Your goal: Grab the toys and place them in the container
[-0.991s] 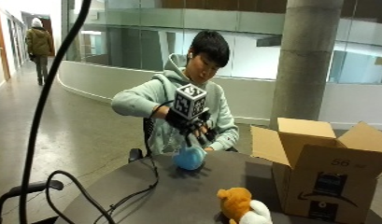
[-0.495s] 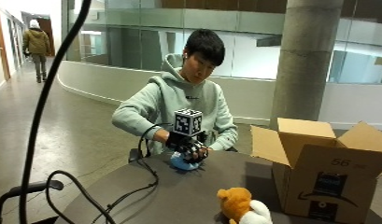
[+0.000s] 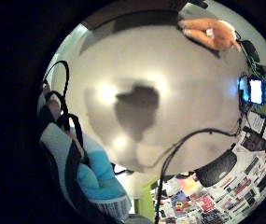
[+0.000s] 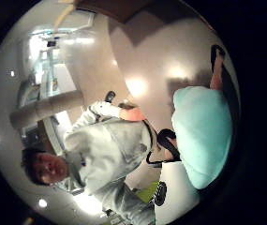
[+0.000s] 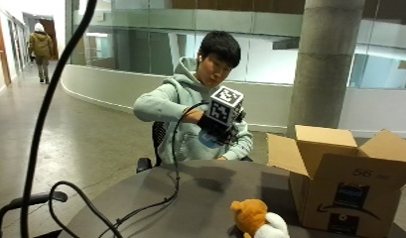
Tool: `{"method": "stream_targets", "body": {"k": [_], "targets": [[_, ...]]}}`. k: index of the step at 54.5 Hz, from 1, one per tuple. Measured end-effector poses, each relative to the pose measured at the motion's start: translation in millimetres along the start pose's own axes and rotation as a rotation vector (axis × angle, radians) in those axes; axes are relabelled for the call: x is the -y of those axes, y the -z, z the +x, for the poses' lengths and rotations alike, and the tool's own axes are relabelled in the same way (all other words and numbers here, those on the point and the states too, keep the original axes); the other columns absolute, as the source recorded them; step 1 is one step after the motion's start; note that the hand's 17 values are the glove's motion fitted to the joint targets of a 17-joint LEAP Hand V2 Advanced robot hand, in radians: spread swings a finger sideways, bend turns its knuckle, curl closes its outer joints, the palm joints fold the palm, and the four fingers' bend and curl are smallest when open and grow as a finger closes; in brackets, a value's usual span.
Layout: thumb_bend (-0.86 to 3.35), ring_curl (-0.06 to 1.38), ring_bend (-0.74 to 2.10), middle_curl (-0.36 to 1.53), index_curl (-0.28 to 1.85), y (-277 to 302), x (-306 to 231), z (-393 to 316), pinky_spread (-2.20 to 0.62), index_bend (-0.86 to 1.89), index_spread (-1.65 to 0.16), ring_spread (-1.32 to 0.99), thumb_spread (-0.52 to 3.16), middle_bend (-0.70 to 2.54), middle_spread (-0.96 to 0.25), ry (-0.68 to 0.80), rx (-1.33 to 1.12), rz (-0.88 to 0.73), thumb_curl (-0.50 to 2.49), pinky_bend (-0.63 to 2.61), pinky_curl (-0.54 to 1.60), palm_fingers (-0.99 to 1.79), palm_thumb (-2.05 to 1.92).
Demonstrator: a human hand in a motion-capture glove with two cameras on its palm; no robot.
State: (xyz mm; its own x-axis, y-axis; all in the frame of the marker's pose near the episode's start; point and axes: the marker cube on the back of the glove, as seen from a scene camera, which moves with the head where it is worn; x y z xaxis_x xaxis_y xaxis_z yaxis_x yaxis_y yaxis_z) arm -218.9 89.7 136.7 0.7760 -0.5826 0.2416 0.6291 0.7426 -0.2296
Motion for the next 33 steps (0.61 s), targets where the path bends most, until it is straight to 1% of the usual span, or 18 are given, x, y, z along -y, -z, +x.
{"method": "stream_targets", "body": {"k": [5, 8, 15, 20, 27, 30, 32, 33], "targets": [[0.14, 0.65, 1.35, 0.77, 0.68, 38, 17, -26, -0.39, 0.63, -0.37, -0.36, 0.64, 1.02, -0.26, 0.032, 0.043, 0.061, 0.74, 1.28, 0.61, 1.04, 0.66], [0.14, 0.66, 1.37, 0.80, 0.72, 65, 30, -35, -0.39, 0.66, -0.37, -0.36, 0.61, 1.05, -0.26, 0.046, 0.047, 0.125, 0.77, 1.29, 0.63, 1.02, 0.66], [0.12, 0.68, 1.41, 0.85, 0.82, 140, 71, -56, -0.40, 0.71, -0.38, -0.35, 0.54, 1.10, -0.27, 0.078, 0.088, 0.372, 0.82, 1.32, 0.67, 0.96, 0.66], [0.10, 0.69, 1.44, 0.88, 0.88, 179, 97, -65, -0.40, 0.74, -0.38, -0.35, 0.51, 1.13, -0.27, 0.069, 0.161, 0.591, 0.85, 1.33, 0.69, 0.94, 0.66], [0.08, 0.70, 1.47, 0.91, 0.95, 208, 131, -78, -0.40, 0.75, -0.39, -0.34, 0.47, 1.13, -0.26, 0.039, 0.240, 0.913, 0.89, 1.35, 0.72, 0.85, 0.65], [0.07, 0.71, 1.48, 0.92, 0.98, 213, 143, -79, -0.40, 0.73, -0.39, -0.34, 0.46, 1.13, -0.26, 0.034, 0.243, 1.013, 0.90, 1.37, 0.73, 0.80, 0.64], [0.06, 0.72, 1.48, 0.93, 1.00, 214, 152, -80, -0.40, 0.71, -0.39, -0.33, 0.47, 1.13, -0.26, 0.031, 0.231, 1.054, 0.91, 1.38, 0.74, 0.73, 0.63], [0.05, 0.71, 1.47, 0.93, 0.99, 214, 157, -80, -0.39, 0.67, -0.39, -0.34, 0.49, 1.09, -0.26, 0.027, 0.223, 1.060, 0.91, 1.36, 0.73, 0.59, 0.62]]}}
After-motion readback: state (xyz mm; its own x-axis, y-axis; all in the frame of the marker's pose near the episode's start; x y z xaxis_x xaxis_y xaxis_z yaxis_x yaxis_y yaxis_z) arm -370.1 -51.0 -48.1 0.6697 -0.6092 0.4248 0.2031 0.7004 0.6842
